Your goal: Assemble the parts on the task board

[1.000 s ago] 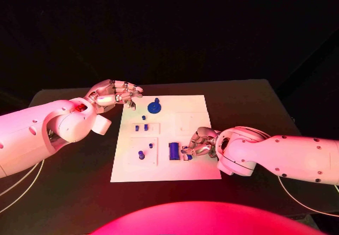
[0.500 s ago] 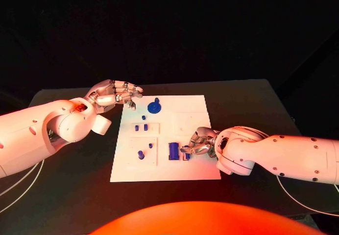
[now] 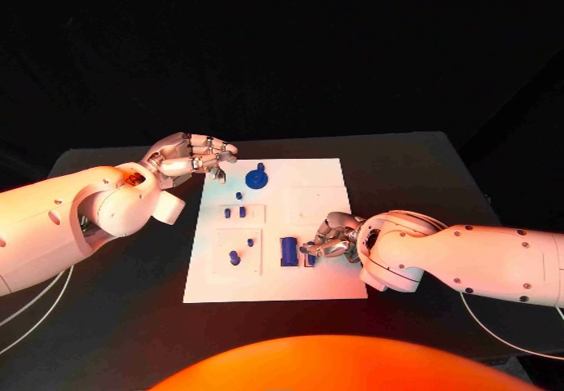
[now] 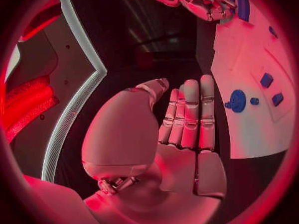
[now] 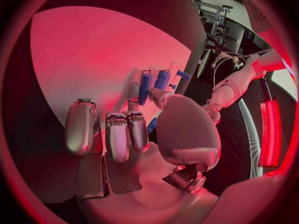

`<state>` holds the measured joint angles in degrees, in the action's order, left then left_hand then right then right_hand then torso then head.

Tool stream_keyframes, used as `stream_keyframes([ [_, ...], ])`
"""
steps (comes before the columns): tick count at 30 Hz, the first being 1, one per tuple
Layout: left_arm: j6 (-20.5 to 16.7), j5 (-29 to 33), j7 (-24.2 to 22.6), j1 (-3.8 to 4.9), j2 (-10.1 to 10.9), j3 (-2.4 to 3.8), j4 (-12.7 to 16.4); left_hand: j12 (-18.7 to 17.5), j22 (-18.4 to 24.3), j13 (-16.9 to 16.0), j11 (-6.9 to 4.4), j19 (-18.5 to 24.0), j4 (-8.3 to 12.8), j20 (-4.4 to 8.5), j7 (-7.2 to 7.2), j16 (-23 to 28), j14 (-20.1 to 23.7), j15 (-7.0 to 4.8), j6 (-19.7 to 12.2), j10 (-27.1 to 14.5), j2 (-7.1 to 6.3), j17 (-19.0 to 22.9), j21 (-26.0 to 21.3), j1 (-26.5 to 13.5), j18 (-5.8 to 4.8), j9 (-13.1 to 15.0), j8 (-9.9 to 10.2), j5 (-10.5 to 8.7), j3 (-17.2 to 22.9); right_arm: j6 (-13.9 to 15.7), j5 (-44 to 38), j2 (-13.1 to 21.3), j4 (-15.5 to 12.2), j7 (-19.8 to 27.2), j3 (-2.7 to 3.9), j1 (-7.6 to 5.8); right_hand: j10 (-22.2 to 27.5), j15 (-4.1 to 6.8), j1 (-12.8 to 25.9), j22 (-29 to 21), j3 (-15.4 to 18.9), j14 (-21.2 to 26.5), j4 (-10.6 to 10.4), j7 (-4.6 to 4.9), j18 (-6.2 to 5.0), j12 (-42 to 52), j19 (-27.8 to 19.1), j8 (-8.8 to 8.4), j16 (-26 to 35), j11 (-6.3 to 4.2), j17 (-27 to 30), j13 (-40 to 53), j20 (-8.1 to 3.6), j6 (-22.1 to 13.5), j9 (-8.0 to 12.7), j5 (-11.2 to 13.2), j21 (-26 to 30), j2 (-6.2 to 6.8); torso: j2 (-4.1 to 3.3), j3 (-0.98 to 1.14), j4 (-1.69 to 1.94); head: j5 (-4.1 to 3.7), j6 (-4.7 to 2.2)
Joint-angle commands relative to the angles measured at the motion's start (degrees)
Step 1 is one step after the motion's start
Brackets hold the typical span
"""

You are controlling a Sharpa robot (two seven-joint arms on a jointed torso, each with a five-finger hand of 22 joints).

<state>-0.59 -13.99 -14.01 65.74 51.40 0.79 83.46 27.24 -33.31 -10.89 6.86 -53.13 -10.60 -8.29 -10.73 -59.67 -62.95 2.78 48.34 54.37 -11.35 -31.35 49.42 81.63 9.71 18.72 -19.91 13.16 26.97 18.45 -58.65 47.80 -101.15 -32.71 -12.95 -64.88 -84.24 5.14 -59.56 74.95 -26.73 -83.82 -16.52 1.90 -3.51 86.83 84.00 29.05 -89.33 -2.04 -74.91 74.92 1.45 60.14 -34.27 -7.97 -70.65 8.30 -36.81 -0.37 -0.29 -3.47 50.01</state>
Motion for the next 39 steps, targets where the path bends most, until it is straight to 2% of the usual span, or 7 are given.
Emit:
stream_keyframes([
  [1,0.74,0.18,-0.29,0.01,-0.11,0.04,0.04,0.35,0.05,-0.10,0.09,-0.34,-0.21,-0.04,-0.09,-0.09,0.23,-0.04,-0.43,-0.34,0.41,-0.08,-0.18,-0.03,0.84,0.07,-0.35,0.25,-0.04,-1.26,-0.06,-0.04,-0.30,0.61,0.00,0.09,-4.35,0.16,0.89,10.38,0.55,-5.77,-0.01,0.19,0.20,0.02,1.58,0.26,0.10,0.08,-13.08,12.84,-0.44,0.02,0.03,0.26,0.22,0.07,0.00,0.00,-0.02,-0.01,-0.01],
  [8,0.75,0.17,-0.28,0.01,-0.11,0.04,0.02,0.35,0.05,-0.10,0.09,-0.34,-0.21,-0.04,-0.09,-0.09,0.23,-0.04,-0.43,-0.34,0.41,-0.08,-0.18,-0.03,0.84,0.07,-0.35,0.25,-0.04,-1.43,-0.02,0.18,-0.58,0.83,-0.01,0.13,-4.36,0.16,0.81,10.37,0.65,-5.78,0.22,0.15,0.19,0.03,1.57,0.28,0.09,0.06,-13.10,12.85,-0.44,-0.02,0.04,0.23,0.30,0.21,0.00,0.00,0.03,0.00,-0.01],
  [15,0.76,0.17,-0.27,0.00,-0.11,0.04,-0.01,0.37,0.10,-0.11,0.09,-0.37,-0.31,-0.04,-0.09,-0.06,0.26,-0.03,-0.44,-0.35,0.45,-0.08,-0.25,-0.02,0.83,0.08,-0.37,0.25,-0.06,-1.42,-0.05,0.39,-0.80,1.31,-0.01,0.16,-4.34,0.18,2.26,10.42,3.00,-5.77,0.13,0.13,0.19,-0.01,1.60,0.49,0.10,0.04,-13.09,12.85,-0.45,-0.02,0.12,0.40,0.35,2.22,0.01,-0.01,0.01,0.06,-0.01],
  [17,0.77,0.17,-0.27,0.00,-0.12,0.04,-0.03,0.37,0.10,-0.11,0.09,-0.37,-0.31,-0.04,-0.09,-0.06,0.26,-0.03,-0.44,-0.35,0.45,-0.08,-0.25,-0.02,0.83,0.08,-0.37,0.25,-0.06,-1.37,-0.08,0.42,-0.83,1.39,-0.01,0.16,-4.36,0.20,2.63,10.43,3.60,-5.77,0.08,0.11,0.19,0.02,1.60,0.54,0.11,0.02,-13.07,12.87,-0.46,0.01,0.12,0.45,0.38,2.40,0.01,-0.01,-0.01,0.08,-0.01],
  [33,0.78,0.17,-0.29,-0.07,-0.18,0.03,-0.16,0.37,0.10,-0.11,0.09,-0.37,-0.31,-0.04,-0.09,-0.06,0.26,-0.03,-0.44,-0.35,0.45,-0.08,-0.25,-0.02,0.83,0.08,-0.37,0.25,-0.06,-0.73,-0.69,1.02,-0.88,1.88,-0.01,0.18,-4.35,0.26,3.65,10.47,5.36,-5.76,0.07,0.00,0.19,0.00,1.63,0.68,0.12,-0.06,-13.05,12.87,-0.52,0.00,0.18,0.37,0.42,2.04,0.03,0.00,0.01,0.08,-0.01],
  [38,0.77,0.17,-0.32,-0.10,-0.19,0.03,-0.17,0.37,0.10,-0.11,0.09,-0.37,-0.31,-0.04,-0.09,-0.06,0.26,-0.03,-0.44,-0.35,0.45,-0.08,-0.25,-0.02,0.83,0.08,-0.37,0.25,-0.06,-0.59,-1.01,1.37,-0.81,2.26,-0.01,0.18,-4.37,0.33,0.75,10.47,5.41,-5.76,1.41,-0.04,0.17,0.01,1.62,0.74,0.12,-0.11,-13.05,12.89,-0.58,-0.20,0.26,0.25,0.59,1.49,0.04,0.00,-0.03,0.08,-0.01],
  [39,0.77,0.17,-0.32,-0.10,-0.20,0.03,-0.16,0.37,0.10,-0.11,0.09,-0.37,-0.31,-0.04,-0.09,-0.06,0.26,-0.03,-0.44,-0.35,0.45,-0.08,-0.25,-0.02,0.83,0.08,-0.37,0.25,-0.06,-0.54,-1.07,1.41,-0.75,2.32,-0.01,0.18,-4.35,0.35,-0.80,10.49,5.11,-5.76,2.27,-0.09,0.18,-0.02,1.64,0.74,0.14,-0.16,-13.02,12.88,-0.59,-0.30,0.31,0.14,0.57,1.37,0.05,-0.01,-0.05,0.10,-0.01],
])
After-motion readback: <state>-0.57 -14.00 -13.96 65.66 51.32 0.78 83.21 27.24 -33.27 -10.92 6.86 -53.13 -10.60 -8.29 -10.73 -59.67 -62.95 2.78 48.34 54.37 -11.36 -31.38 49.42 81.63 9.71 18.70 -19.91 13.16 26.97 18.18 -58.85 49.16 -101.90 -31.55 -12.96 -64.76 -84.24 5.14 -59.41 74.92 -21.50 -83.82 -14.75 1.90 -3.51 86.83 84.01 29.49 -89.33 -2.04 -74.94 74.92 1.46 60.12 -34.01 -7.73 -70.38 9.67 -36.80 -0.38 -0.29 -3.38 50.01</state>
